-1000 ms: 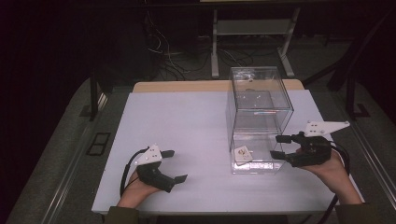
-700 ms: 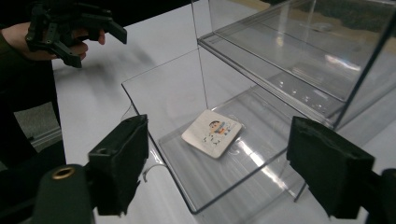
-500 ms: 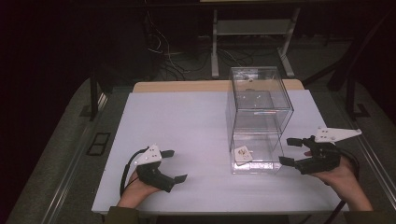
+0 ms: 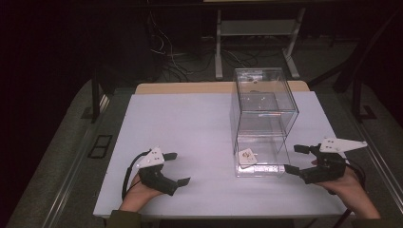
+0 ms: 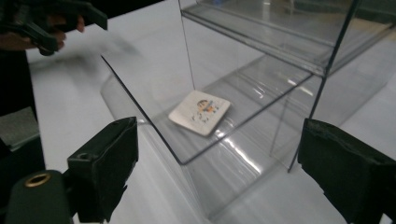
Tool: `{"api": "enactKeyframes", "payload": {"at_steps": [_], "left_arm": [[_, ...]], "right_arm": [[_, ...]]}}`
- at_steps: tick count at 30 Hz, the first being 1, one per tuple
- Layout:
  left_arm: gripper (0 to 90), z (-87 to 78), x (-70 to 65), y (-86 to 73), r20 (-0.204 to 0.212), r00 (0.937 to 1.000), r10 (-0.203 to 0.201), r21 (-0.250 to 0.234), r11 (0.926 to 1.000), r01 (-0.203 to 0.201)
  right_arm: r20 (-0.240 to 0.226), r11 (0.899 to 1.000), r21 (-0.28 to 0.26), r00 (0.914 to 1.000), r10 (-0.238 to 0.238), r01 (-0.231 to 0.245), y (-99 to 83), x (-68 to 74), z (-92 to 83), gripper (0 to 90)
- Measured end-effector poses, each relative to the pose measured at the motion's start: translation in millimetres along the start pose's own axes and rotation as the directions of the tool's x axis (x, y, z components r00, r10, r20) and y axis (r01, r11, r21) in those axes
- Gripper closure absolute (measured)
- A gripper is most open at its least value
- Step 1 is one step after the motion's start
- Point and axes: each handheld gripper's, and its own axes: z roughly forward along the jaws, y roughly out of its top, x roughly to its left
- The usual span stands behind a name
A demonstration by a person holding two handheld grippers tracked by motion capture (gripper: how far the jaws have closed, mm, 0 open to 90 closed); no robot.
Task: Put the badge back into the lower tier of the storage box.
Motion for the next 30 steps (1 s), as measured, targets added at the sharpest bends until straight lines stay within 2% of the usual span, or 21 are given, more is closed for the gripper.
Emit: {"api": "enactKeyframes", "payload": {"at_steps": [8, 17, 24, 28, 29, 30], "left_arm": [[0.0, 0.5, 0.0, 0.0, 0.001, 1.0, 0.003, 0.002, 1.0, -0.003], [0.0, 0.4, -0.5, 0.2, 0.001, 1.0, 0.005, 0.003, 1.0, -0.005], [0.0, 0.2, -0.6, 0.2, 0.0, 1.0, 0.005, 0.002, 1.0, -0.005], [0.0, 0.4, -1.1, 0.4, 0.0, 1.0, 0.003, -0.001, 1.0, -0.003], [0.0, 0.4, -1.1, 0.4, 0.0, 1.0, 0.003, 0.0, 1.0, -0.003], [0.0, 0.4, -1.1, 0.4, 0.0, 1.0, 0.004, 0.0, 1.0, -0.004]], "right_arm": [[0.023, 1.0, 0.023, 0.9996, -0.019, 0.019, -15.9, 5.8, 7.0, 12.2], [0.04, 0.998, 0.052, 0.9981, -0.046, 0.044, -24.2, 12.6, 16.5, 11.6], [0.057, 0.998, 0.052, 0.998, -0.029, 0.026, -28.0, 15.2, 22.3, 8.7], [0.049, 0.998, 0.053, 0.9986, -0.019, 0.017, -30.1, 17.1, 26.4, 8.6], [0.05, 0.998, 0.059, 0.9986, -0.014, 0.011, -30.6, 17.7, 27.5, 7.9], [0.048, 0.998, 0.061, 0.9987, -0.014, 0.011, -31.0, 17.7, 28.9, 0.0]]}}
